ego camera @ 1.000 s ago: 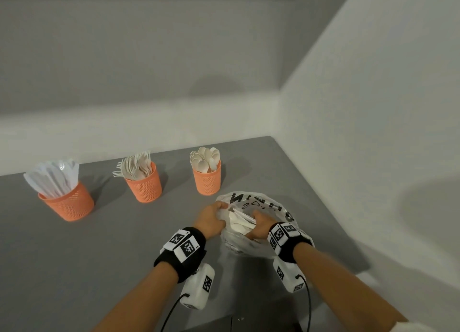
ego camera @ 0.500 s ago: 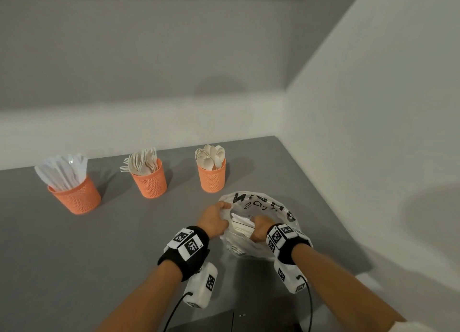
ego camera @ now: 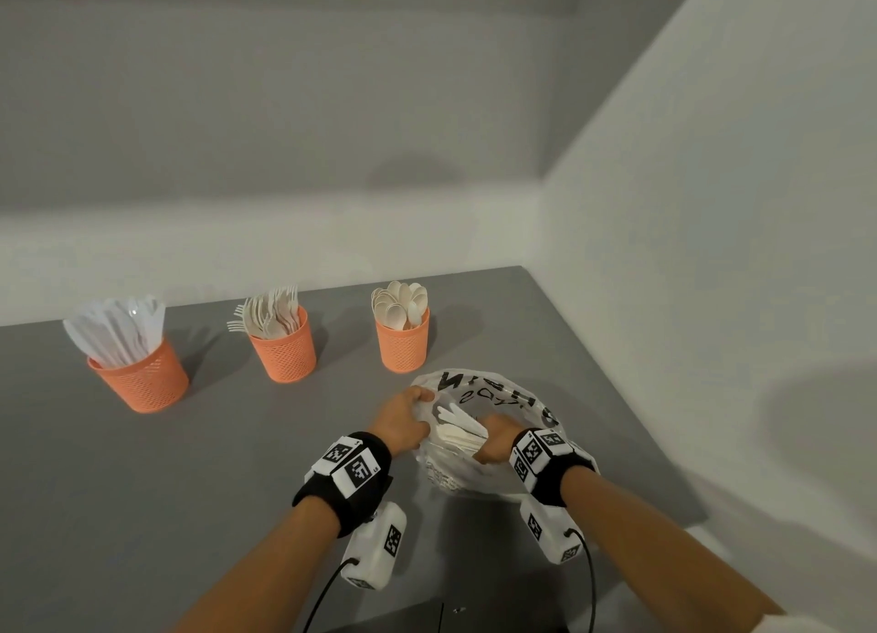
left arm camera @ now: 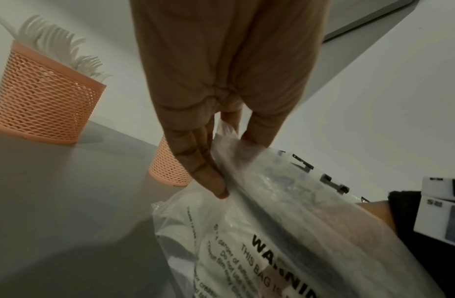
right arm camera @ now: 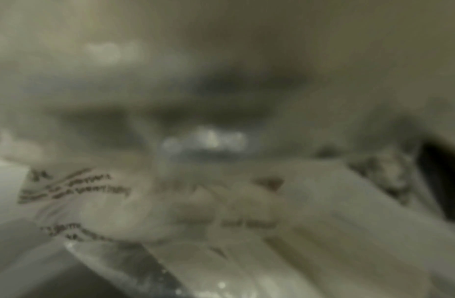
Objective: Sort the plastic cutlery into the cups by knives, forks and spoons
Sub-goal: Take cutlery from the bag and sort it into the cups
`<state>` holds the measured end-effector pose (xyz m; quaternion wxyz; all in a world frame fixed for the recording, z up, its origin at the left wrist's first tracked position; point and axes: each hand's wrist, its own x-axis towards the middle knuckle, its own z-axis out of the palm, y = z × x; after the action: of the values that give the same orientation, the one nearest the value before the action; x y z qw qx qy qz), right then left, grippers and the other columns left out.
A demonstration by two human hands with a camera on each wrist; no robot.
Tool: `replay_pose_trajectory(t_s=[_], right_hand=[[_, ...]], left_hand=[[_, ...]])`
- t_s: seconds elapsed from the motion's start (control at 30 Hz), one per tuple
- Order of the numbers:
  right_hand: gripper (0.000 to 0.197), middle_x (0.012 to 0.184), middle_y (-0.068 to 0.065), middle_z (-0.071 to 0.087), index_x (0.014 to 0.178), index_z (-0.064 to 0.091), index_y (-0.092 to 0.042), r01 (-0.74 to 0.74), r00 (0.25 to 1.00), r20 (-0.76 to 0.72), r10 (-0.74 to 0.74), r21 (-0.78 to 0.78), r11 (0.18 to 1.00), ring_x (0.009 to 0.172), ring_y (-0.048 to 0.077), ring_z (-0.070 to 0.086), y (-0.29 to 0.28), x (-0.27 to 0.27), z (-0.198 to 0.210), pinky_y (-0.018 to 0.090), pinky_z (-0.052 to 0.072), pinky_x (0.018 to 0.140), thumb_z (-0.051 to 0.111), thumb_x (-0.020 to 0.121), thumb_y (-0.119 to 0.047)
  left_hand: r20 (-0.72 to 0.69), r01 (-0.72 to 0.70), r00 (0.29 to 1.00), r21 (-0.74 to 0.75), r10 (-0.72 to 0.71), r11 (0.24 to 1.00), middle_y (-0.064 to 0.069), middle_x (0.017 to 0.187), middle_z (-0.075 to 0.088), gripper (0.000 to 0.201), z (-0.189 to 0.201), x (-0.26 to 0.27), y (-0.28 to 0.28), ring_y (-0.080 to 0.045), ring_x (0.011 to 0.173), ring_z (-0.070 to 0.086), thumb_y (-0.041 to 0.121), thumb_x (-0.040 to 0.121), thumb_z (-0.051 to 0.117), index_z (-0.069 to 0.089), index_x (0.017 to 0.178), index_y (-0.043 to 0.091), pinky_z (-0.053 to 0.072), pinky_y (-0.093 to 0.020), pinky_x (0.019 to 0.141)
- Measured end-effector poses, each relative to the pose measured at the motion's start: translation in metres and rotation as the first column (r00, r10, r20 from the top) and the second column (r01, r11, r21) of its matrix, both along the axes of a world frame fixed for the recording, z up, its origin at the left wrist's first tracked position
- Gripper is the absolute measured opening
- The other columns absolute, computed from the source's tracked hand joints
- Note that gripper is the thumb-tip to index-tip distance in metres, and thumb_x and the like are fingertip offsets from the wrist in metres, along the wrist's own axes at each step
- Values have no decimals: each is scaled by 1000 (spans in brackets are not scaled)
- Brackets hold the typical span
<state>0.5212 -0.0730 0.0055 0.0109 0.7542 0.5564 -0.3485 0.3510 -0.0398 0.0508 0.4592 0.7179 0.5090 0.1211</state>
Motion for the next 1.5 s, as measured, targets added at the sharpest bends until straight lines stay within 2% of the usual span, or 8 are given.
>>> replay_pose_trajectory(t_s=[0.13,0.23,0.53,0.73,0.97,1.23,1.37,1.5], right_hand=[[49,122,12,60,123,53,-8,33,999,1,-33,20,999,111,28,57,-1,1,2,32,45,92,69,80,-24],[58,126,8,57,130,49,-13,19,1000,19,-20,64,998,116,27,54,-2,1,5,33,43,98,68,79,-33],[50,122,9,60,127,50,-13,-88,984,168,63,147,985,114,27,55,-8,-12,4,33,43,95,68,81,-23],[42,115,8,63,120,52,-17,-134,982,154,112,141,981,110,27,59,-2,-26,-1,36,46,95,67,81,-25],[50,136,15,49,136,40,-8,-43,998,55,35,136,990,126,33,46,1,-31,-7,41,38,106,54,91,-25],[49,131,8,56,130,48,-15,-9,1000,0,10,195,981,120,27,51,-3,-14,2,33,41,100,57,84,-25],[57,136,3,53,137,41,-27,-25,995,-85,42,196,980,125,25,48,-6,-12,2,36,38,106,54,82,-25],[33,118,8,62,118,54,-19,-75,996,-22,81,197,978,112,26,57,-7,-12,3,31,44,88,54,85,-20]], left_hand=[[-44,6,999,41,-5,999,-13,134,46,50,0,-1,3,-31,115,53,-7,84,49,46,131,9,52,-37,91],[-138,-12,990,131,31,991,-12,136,46,50,-2,1,4,-29,123,47,-4,84,49,44,132,9,39,-31,104],[-158,21,987,97,-5,995,-15,137,45,52,-11,12,-7,-28,125,45,3,85,52,38,136,9,38,-31,103],[-124,-3,992,77,13,997,-14,138,44,54,-13,10,-13,-29,126,44,0,84,51,38,136,11,37,-31,104],[-192,-48,978,180,83,982,-14,134,43,52,-12,9,-16,-28,124,45,-3,86,46,37,136,9,35,-28,103],[-344,-108,919,252,193,962,-15,128,40,40,-9,13,-12,-36,113,53,-2,89,41,42,128,7,42,-39,96],[-259,-117,954,138,150,983,-18,134,38,50,-17,7,-3,-35,121,47,2,87,45,36,136,6,35,-34,104],[-62,-143,988,-2,143,990,-20,136,44,55,-19,7,-1,-32,126,44,-4,84,47,34,137,2,35,-32,104]])
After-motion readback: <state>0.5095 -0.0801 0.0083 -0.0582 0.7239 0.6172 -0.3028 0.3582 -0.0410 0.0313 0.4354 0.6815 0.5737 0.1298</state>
